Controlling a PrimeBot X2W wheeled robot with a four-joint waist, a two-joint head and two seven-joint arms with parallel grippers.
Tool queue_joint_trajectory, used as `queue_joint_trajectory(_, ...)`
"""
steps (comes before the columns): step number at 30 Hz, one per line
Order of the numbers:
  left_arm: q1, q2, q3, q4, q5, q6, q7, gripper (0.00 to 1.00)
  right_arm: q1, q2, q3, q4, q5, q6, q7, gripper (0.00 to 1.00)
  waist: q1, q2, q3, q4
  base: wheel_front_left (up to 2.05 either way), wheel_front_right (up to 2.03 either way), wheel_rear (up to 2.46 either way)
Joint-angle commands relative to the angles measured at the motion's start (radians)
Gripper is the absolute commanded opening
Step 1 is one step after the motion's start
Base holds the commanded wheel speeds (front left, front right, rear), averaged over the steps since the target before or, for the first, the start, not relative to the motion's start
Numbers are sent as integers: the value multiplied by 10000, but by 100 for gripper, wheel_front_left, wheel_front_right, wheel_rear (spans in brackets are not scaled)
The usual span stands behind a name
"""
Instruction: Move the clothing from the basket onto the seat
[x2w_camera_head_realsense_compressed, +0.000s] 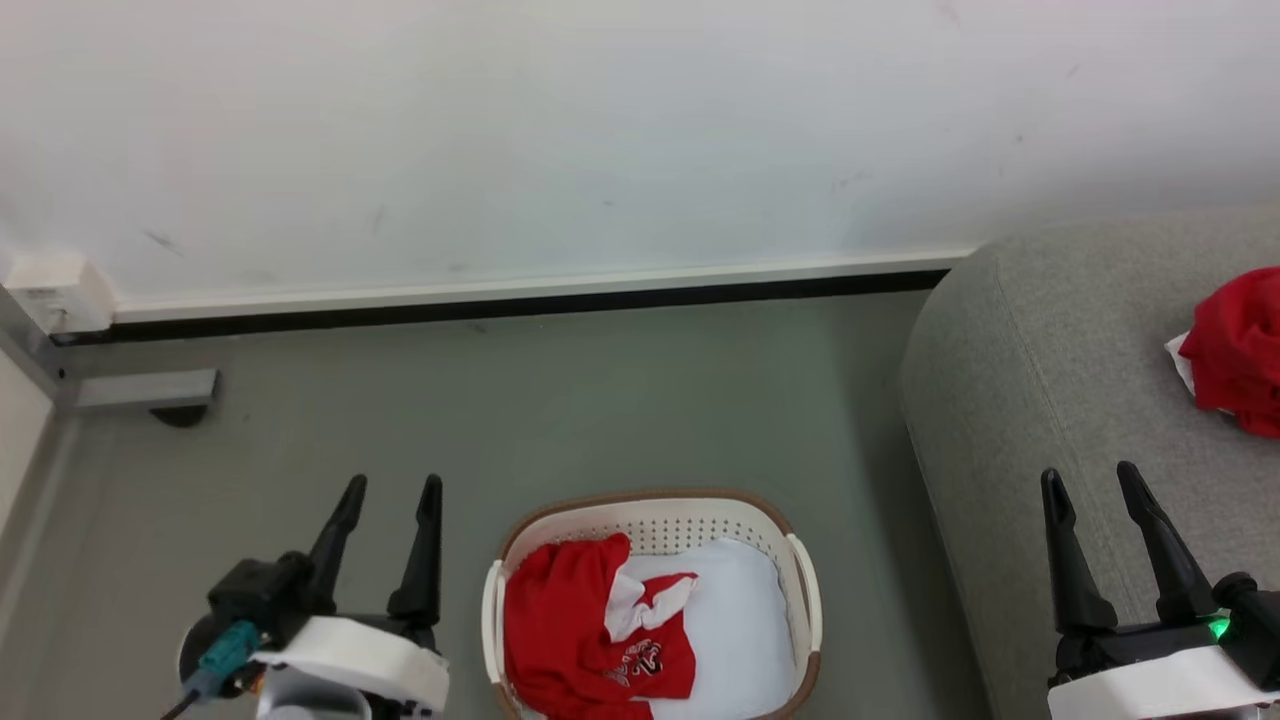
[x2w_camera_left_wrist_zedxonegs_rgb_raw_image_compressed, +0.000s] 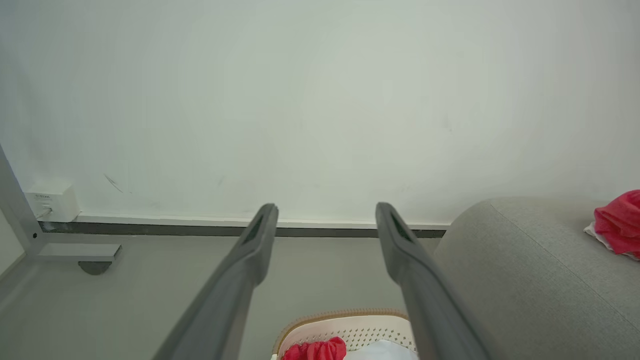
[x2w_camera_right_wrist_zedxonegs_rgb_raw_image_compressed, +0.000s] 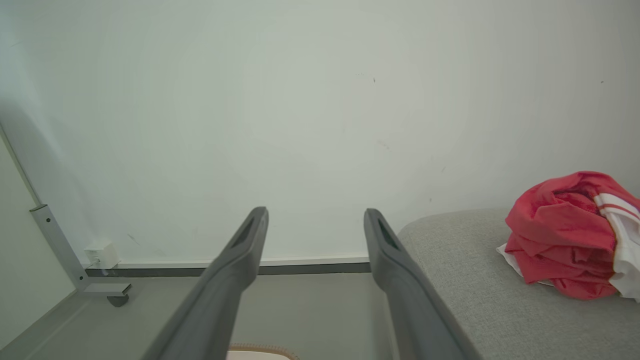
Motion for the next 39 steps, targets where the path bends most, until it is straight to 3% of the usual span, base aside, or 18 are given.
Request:
queue_joint_trajectory(1, -281, 189, -138, 57, -76, 5, -5, 100, -200, 73, -29, -107, -50, -22, -31, 100, 0, 0, 524, -276, 0, 0, 0)
queue_joint_trajectory(15, -2444, 1482, -1937, 2368, 493, 10, 10, 100, -1080, 734, -392, -934, -250, -22, -31, 100, 0, 0, 2713, -1404, 0, 0, 0)
queue_joint_trajectory(22, -3937, 2176, -3606, 4006, 183, 9, 346, 100, -1537, 1029, -313, -1544, 94, -22, -31, 100, 0, 0, 3934, -2103, 0, 0, 0)
queue_joint_trajectory(39, -6656, 2882, -6567, 7061, 599, 9, 1956, 100, -2122, 1051, 145, -2939, 1354, -24, -29, 100, 0, 0, 6139, -3335, 0, 0, 0)
